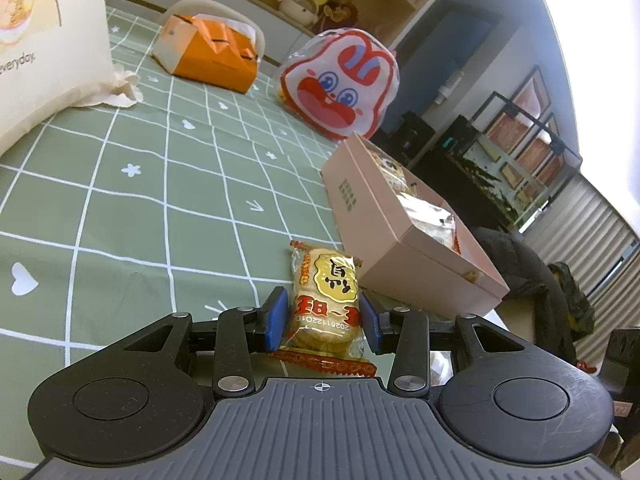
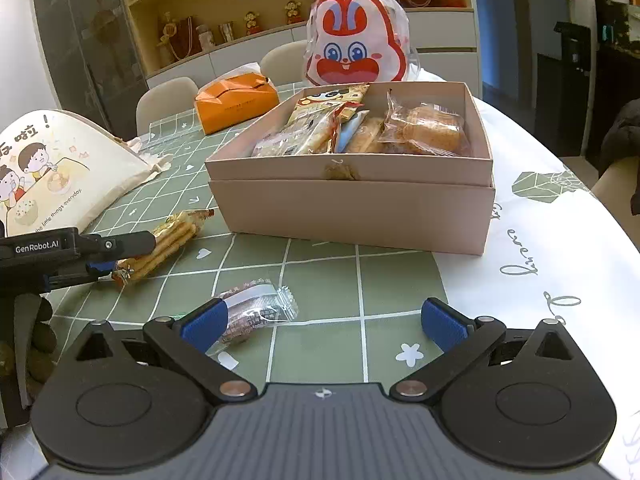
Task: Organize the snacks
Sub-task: 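Grasp the yellow wrapped cake pack with the left gripper while the right approaches the clear candy, then grasp the clear-wrapped candy with the right gripper and lift it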
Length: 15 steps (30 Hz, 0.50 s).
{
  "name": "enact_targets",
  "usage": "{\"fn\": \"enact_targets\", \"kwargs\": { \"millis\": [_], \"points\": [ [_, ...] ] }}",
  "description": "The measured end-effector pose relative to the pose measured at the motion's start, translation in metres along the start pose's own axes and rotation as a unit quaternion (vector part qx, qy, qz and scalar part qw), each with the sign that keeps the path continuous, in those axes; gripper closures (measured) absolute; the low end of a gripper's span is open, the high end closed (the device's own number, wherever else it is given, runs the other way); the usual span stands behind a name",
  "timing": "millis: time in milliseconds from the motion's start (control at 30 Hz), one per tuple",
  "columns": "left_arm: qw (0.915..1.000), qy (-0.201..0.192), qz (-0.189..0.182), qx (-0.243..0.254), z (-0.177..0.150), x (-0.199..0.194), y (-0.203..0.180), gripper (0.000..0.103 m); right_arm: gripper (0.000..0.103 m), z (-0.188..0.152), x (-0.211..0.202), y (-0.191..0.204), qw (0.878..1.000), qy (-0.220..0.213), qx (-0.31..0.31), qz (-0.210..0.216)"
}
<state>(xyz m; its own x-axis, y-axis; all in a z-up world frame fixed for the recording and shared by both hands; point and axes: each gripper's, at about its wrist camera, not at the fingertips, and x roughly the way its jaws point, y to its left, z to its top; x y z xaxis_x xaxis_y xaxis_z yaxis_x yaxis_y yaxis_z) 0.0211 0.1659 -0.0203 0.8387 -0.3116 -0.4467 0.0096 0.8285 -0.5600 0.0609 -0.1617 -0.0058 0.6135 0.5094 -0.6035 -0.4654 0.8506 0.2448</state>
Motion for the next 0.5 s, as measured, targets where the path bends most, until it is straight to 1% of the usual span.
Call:
{"fn": "enact_targets", "kwargs": {
  "millis": [100,200,367,500],
  "points": [
    [1.0,-0.003,0.007,0.0,-0.002,-0.002,-0.003,0.058,0.0,-0.001,-0.005,-0.011,0.999,-0.009,0.027,0.02],
    [1.0,-0.002,0.006,0.003,-0.004,-0.003,-0.005,0.058,0.0,-0.003,-0.008,-0.017,0.998,-0.017,0.051,0.029],
    [0.9999,-0.002,0.008,0.015,-0.005,-0.004,-0.01,0.059,0.0,-0.003,-0.008,-0.012,0.999,-0.021,0.048,0.001],
    [0.9986,0.01,0.013,0.05,-0.008,-0.003,-0.021,0.059,0.0,-0.003,-0.005,-0.007,0.999,-0.014,0.032,-0.011]
  ]
}}
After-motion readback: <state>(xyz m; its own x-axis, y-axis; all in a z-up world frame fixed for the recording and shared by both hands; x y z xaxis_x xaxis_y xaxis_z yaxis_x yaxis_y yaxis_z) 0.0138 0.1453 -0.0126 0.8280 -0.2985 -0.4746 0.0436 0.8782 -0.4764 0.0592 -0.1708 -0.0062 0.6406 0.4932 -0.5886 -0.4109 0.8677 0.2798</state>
